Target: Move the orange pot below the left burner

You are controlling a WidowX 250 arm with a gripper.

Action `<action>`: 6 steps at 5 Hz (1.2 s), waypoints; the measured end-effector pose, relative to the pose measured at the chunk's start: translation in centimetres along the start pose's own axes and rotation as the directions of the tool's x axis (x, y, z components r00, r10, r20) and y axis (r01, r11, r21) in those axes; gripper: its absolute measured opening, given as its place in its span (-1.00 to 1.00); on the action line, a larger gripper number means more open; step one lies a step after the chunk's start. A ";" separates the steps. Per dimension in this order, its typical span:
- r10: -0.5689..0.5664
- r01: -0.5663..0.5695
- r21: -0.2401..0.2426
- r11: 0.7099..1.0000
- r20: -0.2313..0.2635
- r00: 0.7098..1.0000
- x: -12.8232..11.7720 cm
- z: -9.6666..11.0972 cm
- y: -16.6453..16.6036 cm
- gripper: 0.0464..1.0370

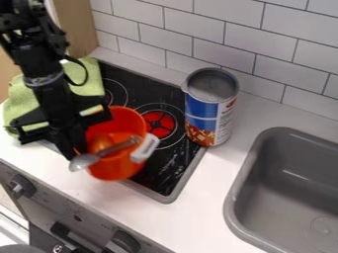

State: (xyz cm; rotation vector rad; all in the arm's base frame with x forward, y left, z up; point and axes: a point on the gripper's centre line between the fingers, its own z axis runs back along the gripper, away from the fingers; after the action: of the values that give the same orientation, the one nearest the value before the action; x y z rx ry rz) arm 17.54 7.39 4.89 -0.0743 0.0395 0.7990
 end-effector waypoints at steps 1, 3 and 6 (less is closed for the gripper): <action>-0.018 0.018 0.015 1.000 -0.024 1.000 -1.2 -0.4 -1.3 -0.98; -0.048 0.047 0.024 0.999 0.052 0.998 -1.8 -2.4 -2.9 -0.98; -0.012 0.011 0.046 0.999 0.017 1.000 -0.5 -2.1 -2.8 -0.68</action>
State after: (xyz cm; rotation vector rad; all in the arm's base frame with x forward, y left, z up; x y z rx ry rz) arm 19.18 4.97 2.95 -0.0243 0.0405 0.7872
